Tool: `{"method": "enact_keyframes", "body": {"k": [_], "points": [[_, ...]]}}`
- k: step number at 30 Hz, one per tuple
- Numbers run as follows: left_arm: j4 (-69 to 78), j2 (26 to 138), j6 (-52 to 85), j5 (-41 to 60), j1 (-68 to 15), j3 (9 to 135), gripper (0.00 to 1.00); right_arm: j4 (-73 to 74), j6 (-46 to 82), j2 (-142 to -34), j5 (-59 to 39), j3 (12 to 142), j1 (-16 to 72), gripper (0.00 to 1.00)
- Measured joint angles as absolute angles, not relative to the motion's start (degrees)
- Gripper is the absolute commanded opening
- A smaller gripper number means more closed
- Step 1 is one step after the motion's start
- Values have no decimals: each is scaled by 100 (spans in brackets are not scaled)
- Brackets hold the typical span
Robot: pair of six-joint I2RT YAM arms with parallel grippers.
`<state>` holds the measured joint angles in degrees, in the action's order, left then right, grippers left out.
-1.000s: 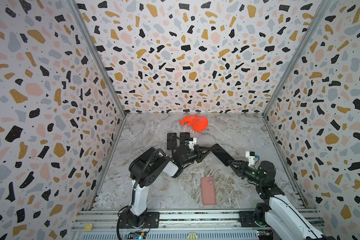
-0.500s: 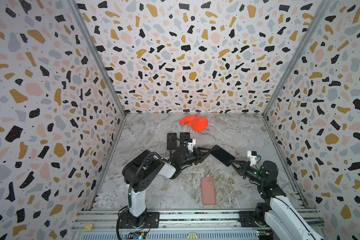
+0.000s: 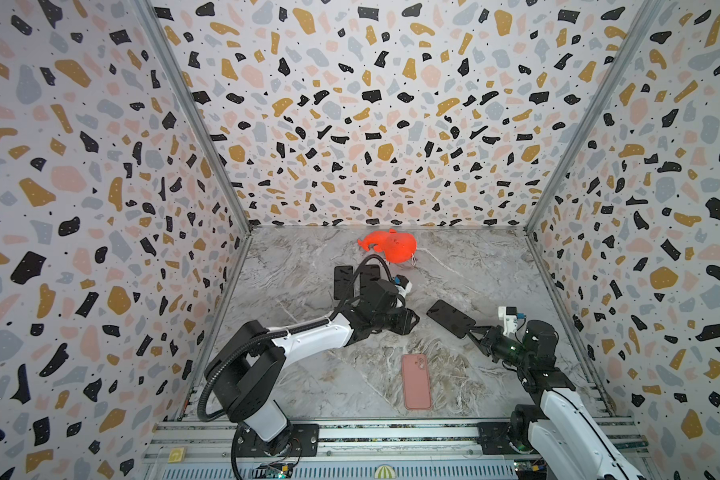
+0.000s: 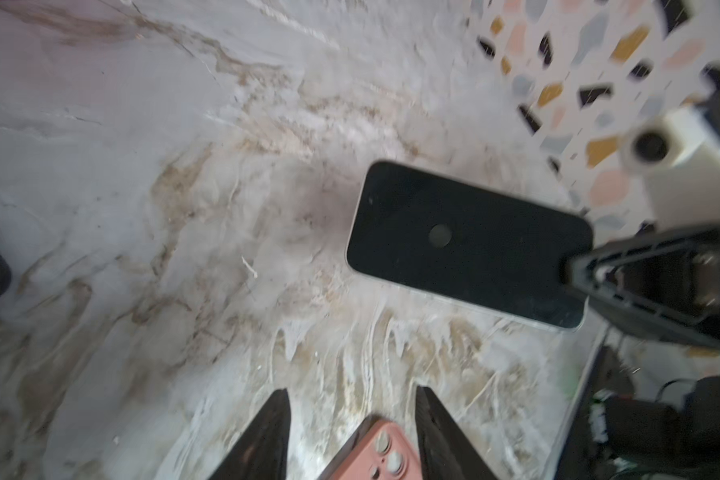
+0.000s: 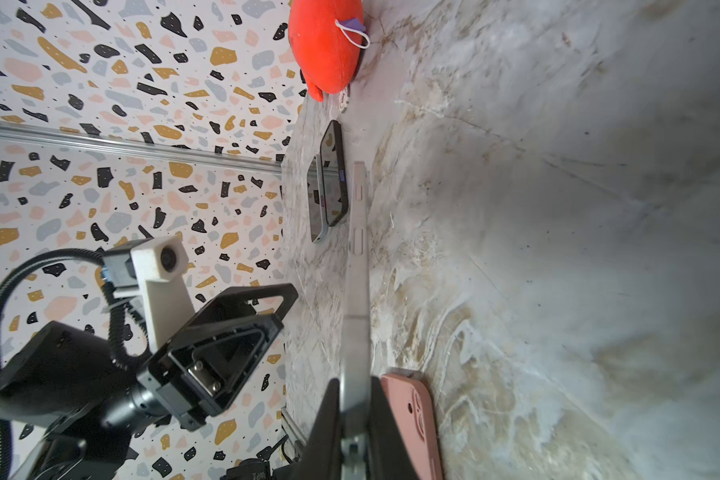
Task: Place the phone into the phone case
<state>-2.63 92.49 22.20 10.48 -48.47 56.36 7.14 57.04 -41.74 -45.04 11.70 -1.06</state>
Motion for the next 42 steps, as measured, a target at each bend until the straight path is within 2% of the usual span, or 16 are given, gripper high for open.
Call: {"method": "enact_keyframes", "body": {"k": [10,15,25,35,42], "points": [[-1865,9723,716,183,-5518,6027,44,45,4923,-4292,-4473,1715,-139,0],[-2058,9974,434,-97,-5789,6300,43,-45,4772,-4294,-4475,1721,-145,0],[-2064,10226,224,-27,-6010,6379,40,-172,4635,-4285,-4475,1721,-145,0],[-2112,10650,207,-30,-6012,6501,25,-213,4587,-4285,-4477,1721,-145,0],[-2154,10652,191,-60,-6010,6554,6,-268,4552,-4285,-4475,1721,-145,0]]}}
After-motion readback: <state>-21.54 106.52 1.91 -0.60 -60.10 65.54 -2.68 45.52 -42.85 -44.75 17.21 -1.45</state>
